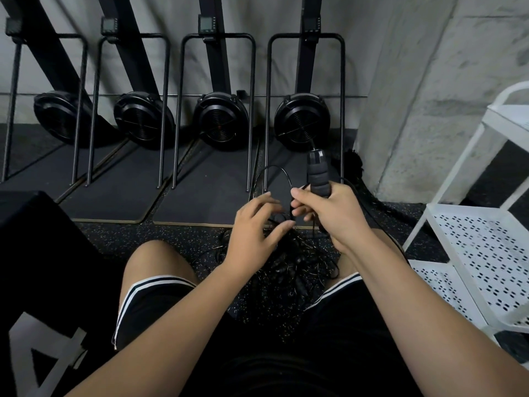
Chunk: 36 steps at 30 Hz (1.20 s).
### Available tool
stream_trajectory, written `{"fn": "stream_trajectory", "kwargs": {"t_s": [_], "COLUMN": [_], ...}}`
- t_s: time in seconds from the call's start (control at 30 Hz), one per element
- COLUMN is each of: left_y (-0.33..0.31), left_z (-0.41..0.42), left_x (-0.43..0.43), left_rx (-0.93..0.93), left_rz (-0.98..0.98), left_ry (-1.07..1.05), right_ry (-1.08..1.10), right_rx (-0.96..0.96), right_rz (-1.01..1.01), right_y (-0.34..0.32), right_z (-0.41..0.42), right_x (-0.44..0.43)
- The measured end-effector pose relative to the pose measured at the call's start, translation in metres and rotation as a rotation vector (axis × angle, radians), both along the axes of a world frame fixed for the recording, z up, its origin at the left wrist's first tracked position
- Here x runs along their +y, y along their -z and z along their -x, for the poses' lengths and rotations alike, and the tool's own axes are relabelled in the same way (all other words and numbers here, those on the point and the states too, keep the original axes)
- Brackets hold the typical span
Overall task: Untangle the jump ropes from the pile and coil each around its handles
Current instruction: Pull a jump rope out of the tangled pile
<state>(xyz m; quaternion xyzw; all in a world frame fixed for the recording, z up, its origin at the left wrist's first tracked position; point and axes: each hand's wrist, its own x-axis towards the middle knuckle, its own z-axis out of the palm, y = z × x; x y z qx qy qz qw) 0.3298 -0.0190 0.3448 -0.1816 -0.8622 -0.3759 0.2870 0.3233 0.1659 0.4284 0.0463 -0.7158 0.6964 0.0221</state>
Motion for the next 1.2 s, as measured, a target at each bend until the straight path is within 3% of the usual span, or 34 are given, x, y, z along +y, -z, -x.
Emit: {"fn": "stream_trajectory", "kwargs": {"t_s": [0.17,0.37,0.7,0.83,0.97,1.07,1.2], "left_y": [0.000,0.000,-0.012,-0.014,-0.016,-0.019,-0.020], "left_z": [0.026,0.046,0.063,0.080,0.093,0.093,0.081], "left_x": [0.007,-0.010,-0.007,-0.026,-0.042,-0.038,-0.025], "left_rx": [-0.060,-0.259,-0.188,-0.146,-0.229,-0.366,-0.400], "left_rz": [-0.031,0.221,0.282,0.345,0.466,0.470,0.303], "left_ry": [0.083,0.056,0.053,-0.047,-0.129,-0.063,0.093], "right_ry": [0.004,0.081,0.095,0.163,0.213,0.188,0.151], "right_rx": [0.049,0.024,-0.010,-0.003,0.029,0.022,-0.016], "right_rz": [-0.023,0.061,0.069,0.071,0.062,-0.006,-0.067], "right_y": [-0.010,-0.026,-0.023,-0.023,-0.027,-0.025,-0.017], "right_z": [0.004,0.027,0.034,0.037,0.043,0.048,0.047], "right_x": [0.001,0.010,0.009,0.018,0.022,0.017,0.005]}}
